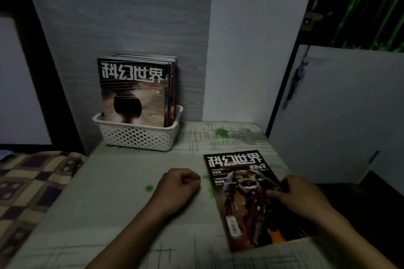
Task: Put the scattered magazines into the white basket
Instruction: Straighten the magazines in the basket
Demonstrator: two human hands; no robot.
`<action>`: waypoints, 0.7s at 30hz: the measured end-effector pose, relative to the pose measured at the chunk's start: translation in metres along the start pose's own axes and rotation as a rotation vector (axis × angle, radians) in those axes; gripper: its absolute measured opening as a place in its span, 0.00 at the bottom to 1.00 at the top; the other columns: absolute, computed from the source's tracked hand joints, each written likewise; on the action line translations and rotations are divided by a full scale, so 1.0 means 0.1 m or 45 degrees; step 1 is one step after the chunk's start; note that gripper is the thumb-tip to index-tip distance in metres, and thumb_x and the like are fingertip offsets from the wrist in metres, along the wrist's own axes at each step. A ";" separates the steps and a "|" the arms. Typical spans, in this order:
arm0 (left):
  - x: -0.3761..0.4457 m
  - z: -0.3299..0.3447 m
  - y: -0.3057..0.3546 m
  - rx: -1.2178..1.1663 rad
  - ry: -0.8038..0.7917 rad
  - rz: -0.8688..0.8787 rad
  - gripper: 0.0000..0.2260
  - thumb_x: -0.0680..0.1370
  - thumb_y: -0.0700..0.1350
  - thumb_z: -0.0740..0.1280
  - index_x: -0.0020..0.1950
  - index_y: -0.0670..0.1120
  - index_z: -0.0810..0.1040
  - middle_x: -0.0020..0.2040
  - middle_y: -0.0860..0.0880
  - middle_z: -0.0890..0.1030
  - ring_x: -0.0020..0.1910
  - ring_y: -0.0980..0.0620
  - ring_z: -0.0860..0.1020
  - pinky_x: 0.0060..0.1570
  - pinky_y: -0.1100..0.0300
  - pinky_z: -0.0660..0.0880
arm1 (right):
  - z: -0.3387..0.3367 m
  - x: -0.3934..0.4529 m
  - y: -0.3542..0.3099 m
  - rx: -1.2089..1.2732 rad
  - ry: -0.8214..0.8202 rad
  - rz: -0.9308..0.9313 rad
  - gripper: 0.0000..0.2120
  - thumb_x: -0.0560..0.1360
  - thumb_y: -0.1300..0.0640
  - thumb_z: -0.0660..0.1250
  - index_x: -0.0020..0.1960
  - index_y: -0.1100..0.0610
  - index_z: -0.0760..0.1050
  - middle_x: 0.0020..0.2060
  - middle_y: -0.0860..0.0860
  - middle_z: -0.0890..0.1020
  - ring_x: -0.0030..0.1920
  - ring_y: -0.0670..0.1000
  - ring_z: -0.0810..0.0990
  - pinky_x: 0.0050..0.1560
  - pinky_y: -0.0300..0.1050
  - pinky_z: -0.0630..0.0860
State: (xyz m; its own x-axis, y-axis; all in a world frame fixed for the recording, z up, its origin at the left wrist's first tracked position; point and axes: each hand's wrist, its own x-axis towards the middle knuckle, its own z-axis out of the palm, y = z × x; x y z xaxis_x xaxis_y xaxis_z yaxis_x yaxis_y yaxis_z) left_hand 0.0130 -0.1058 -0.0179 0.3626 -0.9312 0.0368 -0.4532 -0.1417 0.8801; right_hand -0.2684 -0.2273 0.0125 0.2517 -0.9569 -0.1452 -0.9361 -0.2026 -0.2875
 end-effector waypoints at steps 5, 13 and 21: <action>-0.11 0.01 0.18 -0.301 -0.023 -0.203 0.11 0.72 0.56 0.72 0.50 0.52 0.82 0.46 0.53 0.86 0.43 0.56 0.85 0.43 0.59 0.80 | 0.15 -0.15 -0.41 0.072 -0.025 -0.093 0.17 0.69 0.33 0.68 0.42 0.44 0.68 0.40 0.42 0.77 0.39 0.41 0.75 0.34 0.41 0.69; -0.40 -0.30 0.03 -0.589 -0.151 -0.456 0.08 0.74 0.42 0.71 0.52 0.44 0.85 0.47 0.44 0.87 0.47 0.45 0.86 0.51 0.51 0.80 | 0.42 -0.33 -0.79 0.362 -0.115 -0.198 0.25 0.60 0.34 0.72 0.45 0.51 0.72 0.39 0.48 0.79 0.39 0.48 0.78 0.34 0.45 0.65; -0.33 -1.00 0.35 -0.659 0.224 0.036 0.13 0.70 0.53 0.74 0.50 0.47 0.84 0.46 0.49 0.87 0.45 0.50 0.86 0.38 0.63 0.79 | 0.02 -0.12 -1.42 1.518 -0.376 -0.443 0.14 0.73 0.61 0.70 0.58 0.63 0.79 0.44 0.58 0.87 0.40 0.53 0.87 0.35 0.41 0.80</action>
State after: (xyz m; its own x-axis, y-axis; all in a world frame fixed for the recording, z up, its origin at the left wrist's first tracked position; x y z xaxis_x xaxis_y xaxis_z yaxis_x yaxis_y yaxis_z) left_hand 0.0665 -0.0468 0.0590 0.5072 -0.8556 0.1034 -0.0207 0.1078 0.9940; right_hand -0.1378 -0.1866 0.0538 0.6266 -0.7777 -0.0512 -0.0491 0.0262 -0.9985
